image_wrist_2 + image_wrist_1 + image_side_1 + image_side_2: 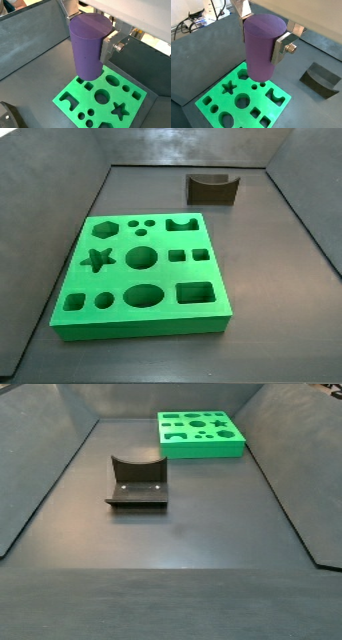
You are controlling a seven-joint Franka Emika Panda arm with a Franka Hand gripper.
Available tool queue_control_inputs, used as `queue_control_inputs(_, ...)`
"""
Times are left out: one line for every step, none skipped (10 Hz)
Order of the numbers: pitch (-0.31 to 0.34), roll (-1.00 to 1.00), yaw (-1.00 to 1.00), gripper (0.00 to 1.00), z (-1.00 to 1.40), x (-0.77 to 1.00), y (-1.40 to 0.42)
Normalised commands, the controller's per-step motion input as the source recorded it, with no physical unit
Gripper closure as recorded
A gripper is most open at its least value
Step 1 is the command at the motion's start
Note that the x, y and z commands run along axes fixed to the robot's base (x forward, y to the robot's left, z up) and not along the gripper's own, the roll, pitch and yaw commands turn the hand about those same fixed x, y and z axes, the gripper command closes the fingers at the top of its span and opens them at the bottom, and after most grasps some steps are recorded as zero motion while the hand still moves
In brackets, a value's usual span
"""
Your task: Insert the round object.
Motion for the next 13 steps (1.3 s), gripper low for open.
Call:
queue_control_inputs(-0.110,0.07,0.12,1.00,-0.99,-0.32,-0.45)
queue_control_inputs(0.000,0.03,0.04,1.00,-1.00,-0.17,-0.36)
queue_control_inputs(0.000,0.04,0.03,1.00,-1.00,-0.13,-0.35)
queue_control_inputs(0.000,0.03,0.03,1.00,-1.00,-0.09,-0.27)
queue_control_inputs(-0.047,0.12,0.05,1.00,-1.00,-0.02,0.00)
queue_control_inputs(-0.087,0.22,0.09,1.00,-0.83,0.00,0.00)
queue_control_inputs(-0.056,0.20,0.00,1.00,-0.90,0.01,0.00)
queue_control_inputs(-0.071,0.12,0.00,1.00,-1.00,0.00,-0.05)
queue_control_inputs(-0.044,0.05,0.00,1.00,-1.00,0.00,-0.11)
queue_control_inputs(-0.004,0.02,0.00,1.00,-1.00,-0.07,-0.16)
queue_control_inputs(-0.001,0.02,0.00,1.00,-1.00,-0.07,-0.16)
queue_control_inputs(-0.007,0.03,0.00,1.00,-1.00,-0.06,-0.14)
queue_control_inputs(-0.090,0.09,0.00,1.00,-1.00,0.00,0.00)
